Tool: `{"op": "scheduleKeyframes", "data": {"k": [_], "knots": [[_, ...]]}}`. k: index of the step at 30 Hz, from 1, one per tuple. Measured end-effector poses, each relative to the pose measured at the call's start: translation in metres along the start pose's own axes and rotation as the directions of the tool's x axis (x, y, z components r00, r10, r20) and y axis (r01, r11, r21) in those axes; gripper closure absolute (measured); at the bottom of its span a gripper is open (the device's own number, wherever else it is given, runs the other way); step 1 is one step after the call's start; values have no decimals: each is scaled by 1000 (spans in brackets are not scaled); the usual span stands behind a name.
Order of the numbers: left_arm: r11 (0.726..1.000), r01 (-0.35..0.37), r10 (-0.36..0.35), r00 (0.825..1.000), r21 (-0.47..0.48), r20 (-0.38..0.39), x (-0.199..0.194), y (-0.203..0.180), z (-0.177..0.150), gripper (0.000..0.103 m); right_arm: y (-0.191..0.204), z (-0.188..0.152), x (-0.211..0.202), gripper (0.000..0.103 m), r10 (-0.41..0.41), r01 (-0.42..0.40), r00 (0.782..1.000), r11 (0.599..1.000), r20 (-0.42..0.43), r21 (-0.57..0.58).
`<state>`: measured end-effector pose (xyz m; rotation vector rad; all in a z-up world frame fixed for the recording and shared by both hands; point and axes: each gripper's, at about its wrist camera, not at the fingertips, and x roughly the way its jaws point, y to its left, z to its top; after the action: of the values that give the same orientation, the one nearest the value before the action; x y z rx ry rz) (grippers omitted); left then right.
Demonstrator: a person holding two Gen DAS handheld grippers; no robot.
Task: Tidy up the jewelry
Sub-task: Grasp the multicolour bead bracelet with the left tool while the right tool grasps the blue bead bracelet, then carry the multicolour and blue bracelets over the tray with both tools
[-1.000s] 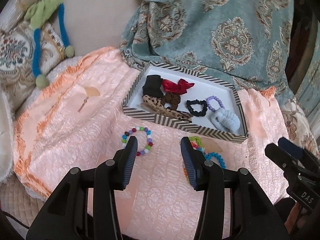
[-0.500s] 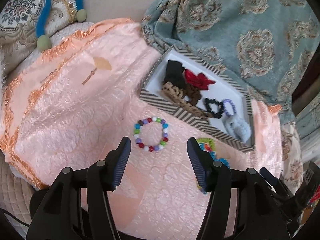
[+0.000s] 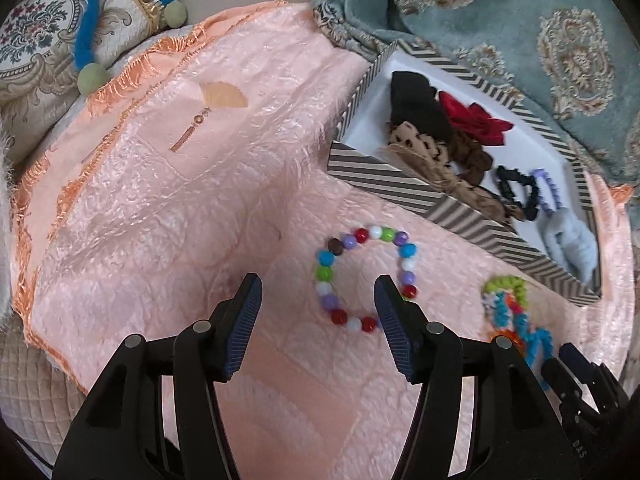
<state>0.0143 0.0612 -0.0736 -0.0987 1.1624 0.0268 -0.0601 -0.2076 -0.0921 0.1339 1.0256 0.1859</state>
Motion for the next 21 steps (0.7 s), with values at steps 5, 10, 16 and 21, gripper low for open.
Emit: {"op": "scheduleKeyframes", "data": {"k": [5, 10, 16, 21], "knots": [[999, -36, 36, 999, 22, -1, 14, -4, 5, 45, 2, 2, 5, 67, -27, 28, 999, 999, 27, -30], [998, -44, 44, 999, 41, -2, 27, -6, 5, 45, 4, 2, 7, 91, -52, 56, 997, 996, 53, -74], [1000, -7, 7, 1000, 27, 18, 22, 0, 10, 90, 0, 6, -6, 95, 17, -15, 997, 999, 80, -32], [997, 72, -71, 997, -2, 43, -1, 6, 12, 93, 0, 14, -34, 95, 71, -70, 989, 997, 129, -11]]}}
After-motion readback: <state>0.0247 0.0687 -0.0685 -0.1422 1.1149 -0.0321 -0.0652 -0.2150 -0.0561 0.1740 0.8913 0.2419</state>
